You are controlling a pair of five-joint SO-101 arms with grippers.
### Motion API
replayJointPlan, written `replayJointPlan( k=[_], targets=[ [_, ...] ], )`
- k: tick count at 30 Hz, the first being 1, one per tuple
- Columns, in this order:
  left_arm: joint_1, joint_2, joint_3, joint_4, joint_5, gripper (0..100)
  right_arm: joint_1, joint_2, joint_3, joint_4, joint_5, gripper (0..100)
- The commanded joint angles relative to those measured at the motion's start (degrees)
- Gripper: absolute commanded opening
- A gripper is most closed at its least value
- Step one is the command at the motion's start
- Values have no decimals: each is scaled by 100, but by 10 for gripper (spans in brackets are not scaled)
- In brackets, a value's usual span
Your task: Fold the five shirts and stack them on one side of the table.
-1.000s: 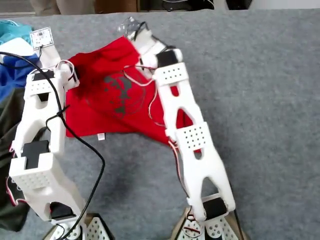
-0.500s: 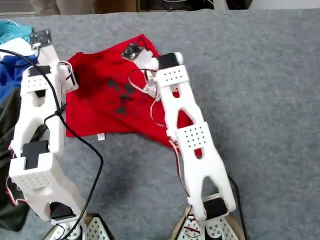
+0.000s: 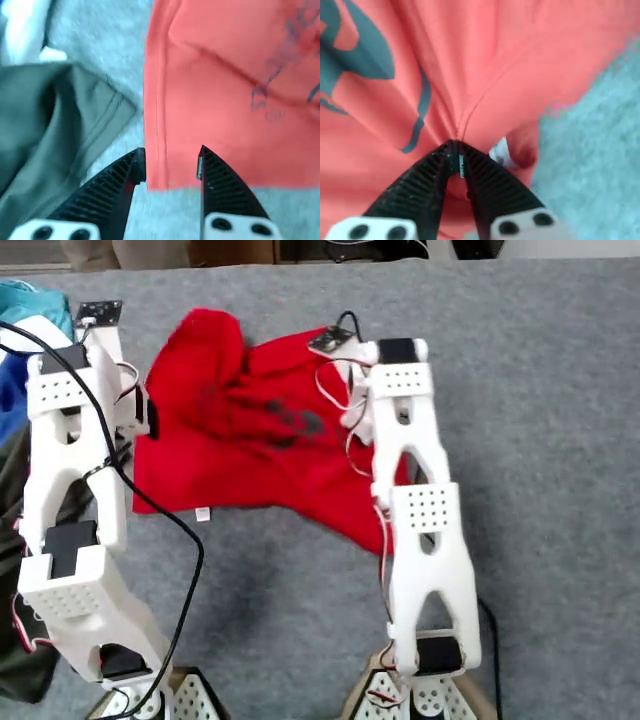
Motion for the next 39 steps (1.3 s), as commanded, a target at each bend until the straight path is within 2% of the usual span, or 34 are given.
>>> replayJointPlan(
  k=[1, 7, 12, 14, 18, 21, 24, 27, 33, 36, 39],
  targets=[
    [35, -119, -571, 633, -237, 178, 251, -699, 910, 132, 176, 5],
    [185, -119, -976, 1556, -607, 178, 338, -1833, 2229, 105, 387, 5],
    [624, -75, -571, 1618, -378, 178, 338, -2316, 2237, -229, 343, 9],
    [809, -66, -334, 1319, -88, 178, 338, -2378, 2009, -360, 334, 29],
    [1046, -75, 325, 273, 589, 182, 338, -2396, 1270, -352, 334, 146],
    [1125, -66, 826, -422, 756, 182, 382, -2404, 690, -352, 369, 203],
    [1116, -66, 1275, -826, 747, 178, 426, -2378, 48, -457, 369, 210],
    [1081, -66, 1793, -835, 721, 178, 391, -2281, -259, -1037, 334, 210],
    [1125, -75, 2277, -686, 738, 178, 13, -1411, -154, -2971, 334, 210],
    [1116, -75, 2426, -633, 738, 178, -180, -804, -198, -3473, 316, 212],
    [1090, -75, 2558, -633, 738, 178, -233, -435, -242, -3657, -88, 213]
  ],
)
